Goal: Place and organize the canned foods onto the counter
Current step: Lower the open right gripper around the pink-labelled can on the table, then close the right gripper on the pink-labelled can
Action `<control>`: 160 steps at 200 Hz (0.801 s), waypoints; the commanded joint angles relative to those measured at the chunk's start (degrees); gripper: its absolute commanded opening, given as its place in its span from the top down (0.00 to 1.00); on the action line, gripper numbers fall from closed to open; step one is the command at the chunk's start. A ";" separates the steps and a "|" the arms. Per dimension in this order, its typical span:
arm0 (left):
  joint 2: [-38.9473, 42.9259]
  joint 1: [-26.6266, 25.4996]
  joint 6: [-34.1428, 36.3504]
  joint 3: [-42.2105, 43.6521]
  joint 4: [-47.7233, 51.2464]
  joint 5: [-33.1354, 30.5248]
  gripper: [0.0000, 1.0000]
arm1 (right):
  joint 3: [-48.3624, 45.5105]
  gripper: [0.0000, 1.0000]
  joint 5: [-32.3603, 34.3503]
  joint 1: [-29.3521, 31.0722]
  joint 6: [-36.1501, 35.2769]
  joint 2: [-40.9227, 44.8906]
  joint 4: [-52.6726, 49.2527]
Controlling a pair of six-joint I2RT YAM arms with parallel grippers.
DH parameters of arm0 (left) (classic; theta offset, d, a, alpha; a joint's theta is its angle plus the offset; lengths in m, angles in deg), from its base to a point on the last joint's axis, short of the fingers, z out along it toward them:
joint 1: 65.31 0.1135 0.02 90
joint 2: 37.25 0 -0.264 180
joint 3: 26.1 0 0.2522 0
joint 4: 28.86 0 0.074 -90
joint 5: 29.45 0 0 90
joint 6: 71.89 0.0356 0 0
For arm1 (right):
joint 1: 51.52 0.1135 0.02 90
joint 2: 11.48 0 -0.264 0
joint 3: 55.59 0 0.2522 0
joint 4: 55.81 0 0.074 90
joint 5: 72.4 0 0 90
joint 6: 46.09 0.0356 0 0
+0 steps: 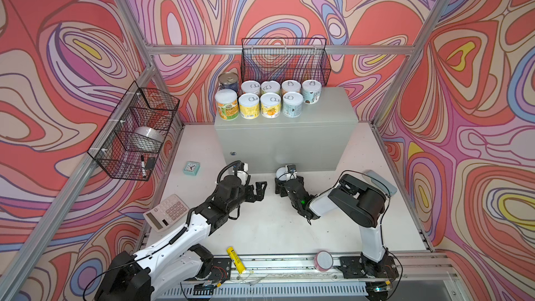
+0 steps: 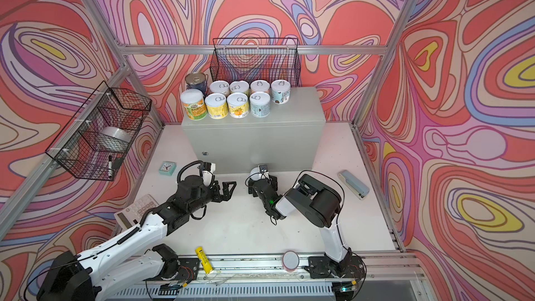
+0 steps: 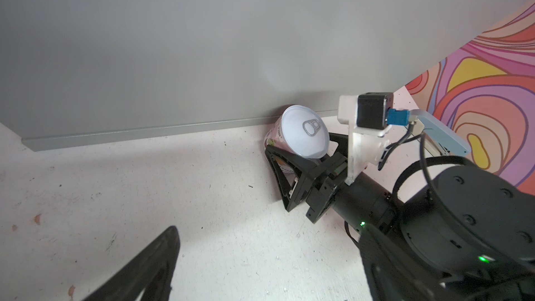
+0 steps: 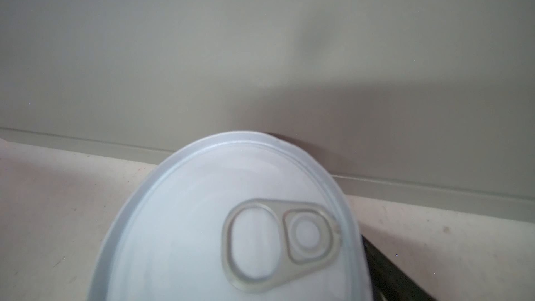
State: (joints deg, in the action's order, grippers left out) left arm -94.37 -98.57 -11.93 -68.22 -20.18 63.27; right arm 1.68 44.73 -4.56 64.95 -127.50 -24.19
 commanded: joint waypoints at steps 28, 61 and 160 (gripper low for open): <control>-1.24 0.38 0.69 -0.60 -1.61 -0.11 0.02 | 0.85 0.04 3.82 0.14 -1.44 -2.36 3.50; -1.41 0.38 0.78 -0.58 -1.42 -0.11 0.02 | 1.58 0.04 4.26 0.12 -1.44 -3.06 4.07; -3.74 0.34 1.75 -4.60 -1.52 0.61 0.02 | 0.79 0.26 5.34 0.18 -3.20 -2.74 6.81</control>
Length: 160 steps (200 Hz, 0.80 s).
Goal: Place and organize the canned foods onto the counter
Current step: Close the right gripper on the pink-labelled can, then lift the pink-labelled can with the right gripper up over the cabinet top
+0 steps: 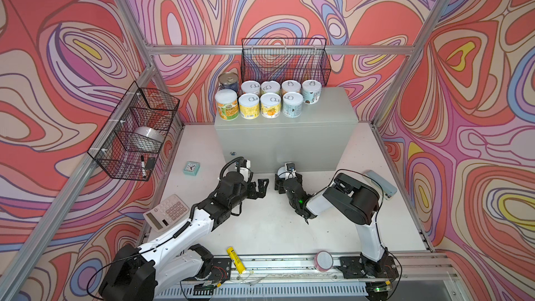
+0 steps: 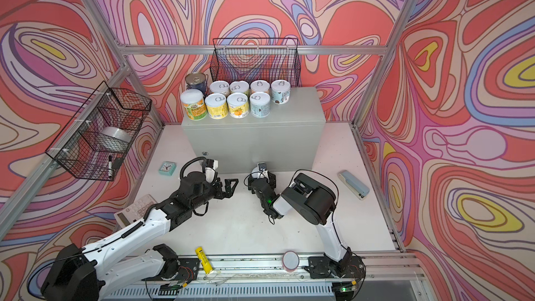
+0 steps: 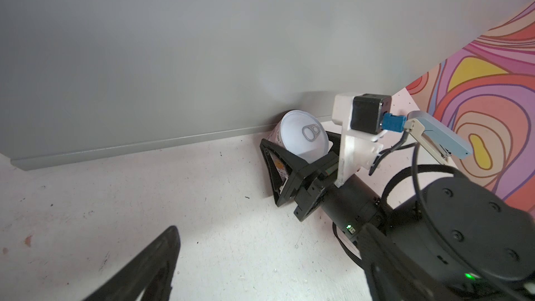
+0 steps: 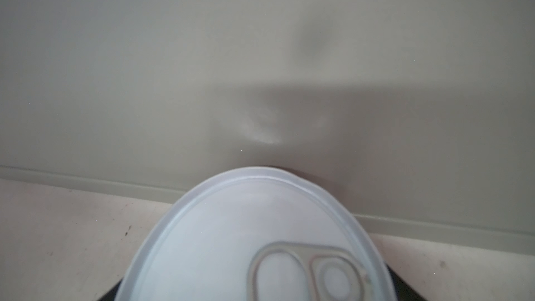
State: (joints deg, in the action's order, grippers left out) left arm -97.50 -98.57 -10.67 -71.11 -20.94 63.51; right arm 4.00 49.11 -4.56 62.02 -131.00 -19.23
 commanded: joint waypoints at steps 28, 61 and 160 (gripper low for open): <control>-0.41 0.38 0.13 -1.59 -0.75 0.55 0.03 | -3.25 0.47 0.02 0.18 -0.40 2.87 1.49; 1.03 0.36 -0.14 -0.45 -0.55 -0.06 0.03 | -5.50 0.69 -3.92 0.24 1.28 8.05 -3.12; 4.44 0.38 0.98 -1.04 3.50 1.77 0.03 | 7.37 1.00 -24.26 0.23 5.22 42.96 -63.12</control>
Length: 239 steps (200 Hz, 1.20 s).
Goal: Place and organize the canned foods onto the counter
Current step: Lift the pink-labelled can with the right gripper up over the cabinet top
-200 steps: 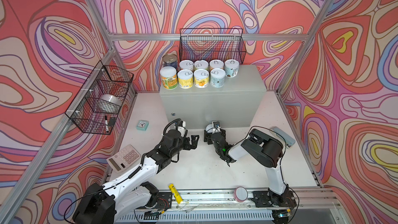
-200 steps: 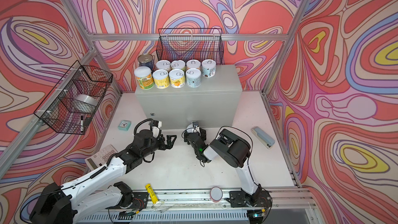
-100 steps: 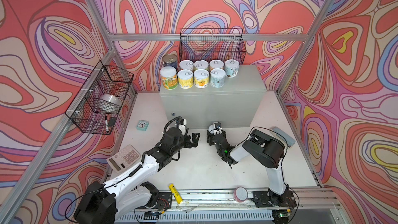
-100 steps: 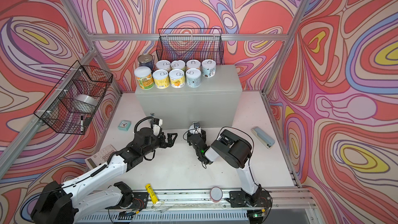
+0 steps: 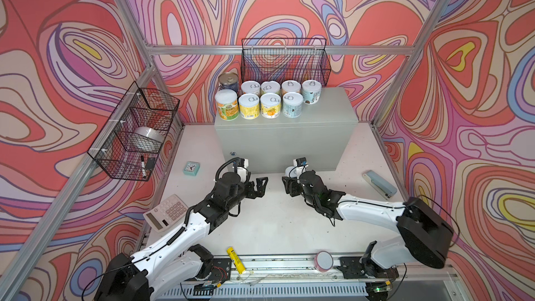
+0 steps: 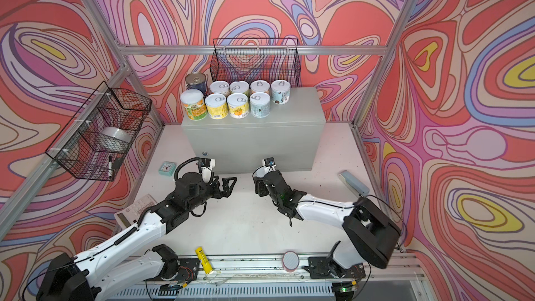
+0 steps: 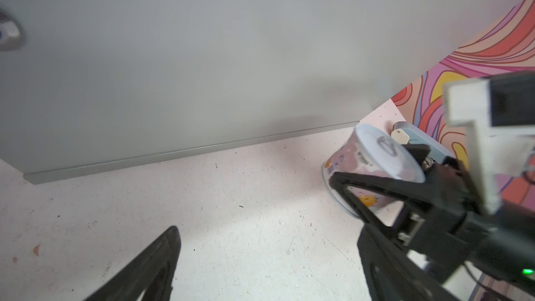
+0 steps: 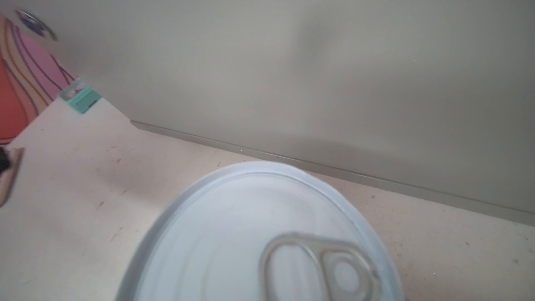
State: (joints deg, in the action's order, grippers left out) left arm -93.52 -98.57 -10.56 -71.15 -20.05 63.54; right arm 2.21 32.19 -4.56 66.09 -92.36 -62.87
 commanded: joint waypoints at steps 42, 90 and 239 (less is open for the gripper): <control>-0.50 0.38 0.98 -4.25 3.28 5.93 0.03 | 27.54 1.00 -6.92 0.24 0.29 5.82 -40.22; -1.12 0.38 2.15 -7.43 5.61 7.83 0.04 | 44.80 1.00 6.22 -0.81 -6.08 4.61 -52.69; -4.51 0.38 4.75 -10.37 2.61 10.14 0.04 | 61.93 1.00 -0.73 -22.20 -12.86 -5.56 -43.93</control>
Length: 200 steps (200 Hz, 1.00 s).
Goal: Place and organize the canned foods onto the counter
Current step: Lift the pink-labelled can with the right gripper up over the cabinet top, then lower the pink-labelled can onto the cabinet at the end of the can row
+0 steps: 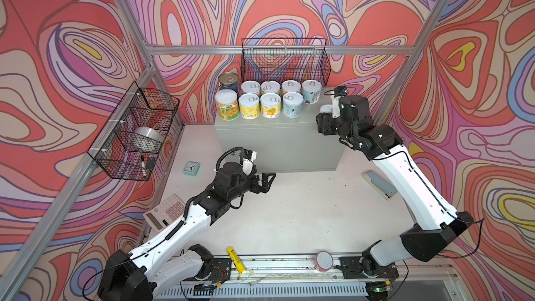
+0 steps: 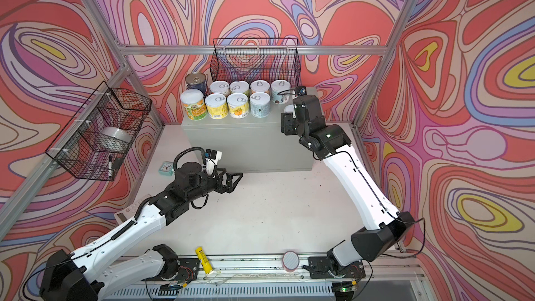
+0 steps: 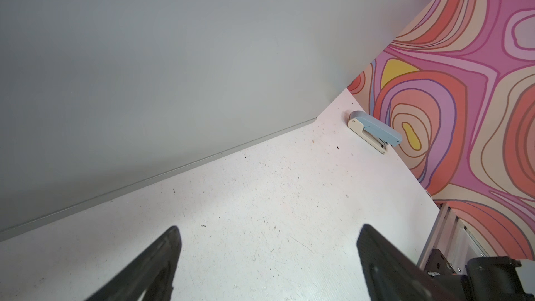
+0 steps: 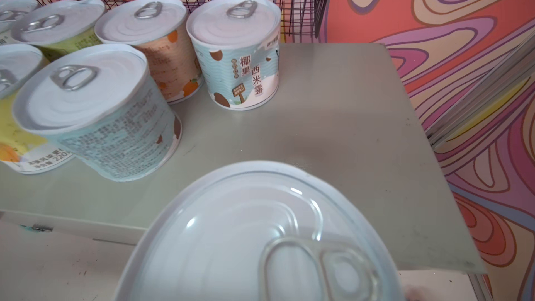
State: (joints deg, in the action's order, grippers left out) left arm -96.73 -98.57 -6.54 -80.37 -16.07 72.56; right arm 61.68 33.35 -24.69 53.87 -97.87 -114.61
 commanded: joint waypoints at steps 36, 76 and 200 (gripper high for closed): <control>-1.47 0.38 0.84 -0.99 -1.45 0.56 0.04 | 1.44 1.00 -4.75 -3.55 -0.01 -2.56 10.14; -1.27 0.38 0.70 -0.58 -0.90 -0.44 0.04 | 2.35 1.00 -5.41 -4.15 -0.29 -5.30 12.07; -2.43 0.38 0.13 0.89 -2.29 -1.92 0.04 | 3.19 0.39 -1.97 -4.16 -1.70 -8.62 13.96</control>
State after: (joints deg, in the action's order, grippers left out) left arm -98.44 -98.57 -6.54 -79.78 -16.88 71.30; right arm 63.30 30.33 -28.63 52.27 -106.11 -101.34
